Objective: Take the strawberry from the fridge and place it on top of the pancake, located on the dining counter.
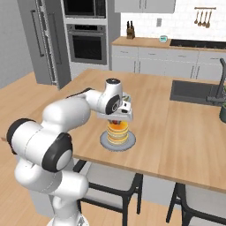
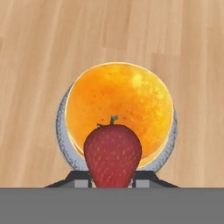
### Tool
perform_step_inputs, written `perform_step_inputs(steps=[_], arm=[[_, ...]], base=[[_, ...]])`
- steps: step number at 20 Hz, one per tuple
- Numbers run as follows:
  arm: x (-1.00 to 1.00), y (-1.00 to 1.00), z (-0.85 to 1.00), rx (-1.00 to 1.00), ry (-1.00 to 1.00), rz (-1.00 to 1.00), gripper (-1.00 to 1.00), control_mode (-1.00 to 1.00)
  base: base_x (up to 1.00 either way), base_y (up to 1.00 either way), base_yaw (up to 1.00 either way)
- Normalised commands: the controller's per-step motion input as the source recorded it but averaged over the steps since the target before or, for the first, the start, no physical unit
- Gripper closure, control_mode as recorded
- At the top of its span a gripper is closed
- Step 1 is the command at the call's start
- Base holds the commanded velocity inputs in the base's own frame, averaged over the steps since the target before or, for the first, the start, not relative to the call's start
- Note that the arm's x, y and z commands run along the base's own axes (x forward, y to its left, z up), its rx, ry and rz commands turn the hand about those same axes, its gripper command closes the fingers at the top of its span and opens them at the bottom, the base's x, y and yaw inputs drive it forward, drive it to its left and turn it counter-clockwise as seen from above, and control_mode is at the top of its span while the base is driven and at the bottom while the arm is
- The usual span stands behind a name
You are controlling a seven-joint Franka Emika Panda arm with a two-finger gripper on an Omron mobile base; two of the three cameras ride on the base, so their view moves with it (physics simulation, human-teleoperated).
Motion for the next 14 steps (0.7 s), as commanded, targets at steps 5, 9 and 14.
perform_step_inputs(steps=[5,9,14], arm=[[0.00,0.00,-0.25,0.00,0.00,0.00,1.00,-1.00],[0.06,0.00,0.00,0.00,0.00,0.00,1.00,-1.00],[0.30,0.00,0.01,0.00,0.00,0.00,1.00,-1.00]], base=[[0.00,0.00,0.00],[0.00,0.00,0.00],[0.00,0.00,0.00]])
